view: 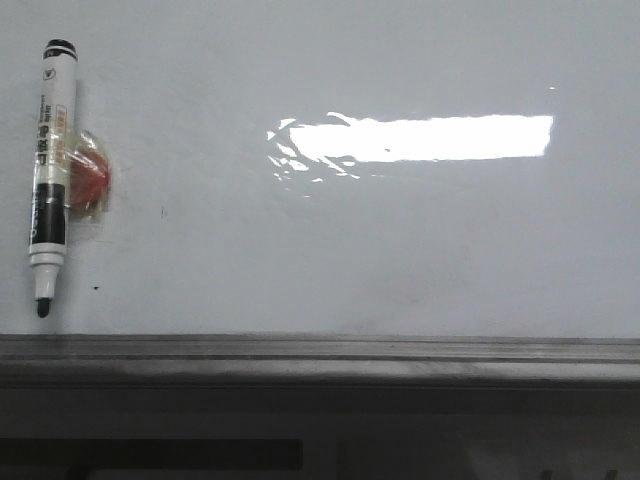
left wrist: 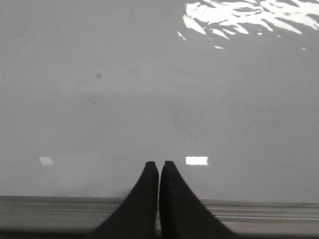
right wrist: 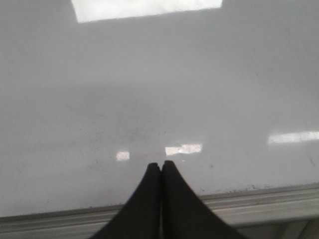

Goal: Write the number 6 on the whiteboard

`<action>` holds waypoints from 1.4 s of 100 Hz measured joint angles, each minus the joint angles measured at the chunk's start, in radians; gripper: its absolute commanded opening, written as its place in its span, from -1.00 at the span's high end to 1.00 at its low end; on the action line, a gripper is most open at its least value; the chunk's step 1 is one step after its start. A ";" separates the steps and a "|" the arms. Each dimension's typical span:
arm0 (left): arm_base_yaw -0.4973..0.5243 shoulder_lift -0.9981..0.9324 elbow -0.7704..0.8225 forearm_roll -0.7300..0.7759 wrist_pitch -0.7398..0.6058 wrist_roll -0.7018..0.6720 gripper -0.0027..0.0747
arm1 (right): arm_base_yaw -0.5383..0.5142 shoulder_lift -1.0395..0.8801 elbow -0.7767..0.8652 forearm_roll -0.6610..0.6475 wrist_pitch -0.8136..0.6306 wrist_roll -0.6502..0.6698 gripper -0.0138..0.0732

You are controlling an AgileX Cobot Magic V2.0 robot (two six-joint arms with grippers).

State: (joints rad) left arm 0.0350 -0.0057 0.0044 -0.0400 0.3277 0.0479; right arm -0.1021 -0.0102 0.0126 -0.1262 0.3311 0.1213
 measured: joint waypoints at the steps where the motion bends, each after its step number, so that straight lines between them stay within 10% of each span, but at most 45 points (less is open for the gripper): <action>1: 0.000 0.000 0.000 0.000 0.000 0.000 0.98 | 0.000 0.000 0.000 0.000 0.000 0.000 0.83; 88: 0.000 0.000 0.000 0.002 -0.039 0.000 0.98 | 0.000 0.000 0.002 0.164 -0.167 0.000 0.83; 140: 0.000 0.000 0.000 -0.026 -0.337 0.000 0.98 | 0.000 0.000 0.002 0.248 -0.242 0.003 0.83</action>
State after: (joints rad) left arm 0.0350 -0.0057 0.0044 -0.0661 -0.0094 0.0479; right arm -0.1021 -0.0102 0.0145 0.1217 0.0891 0.1238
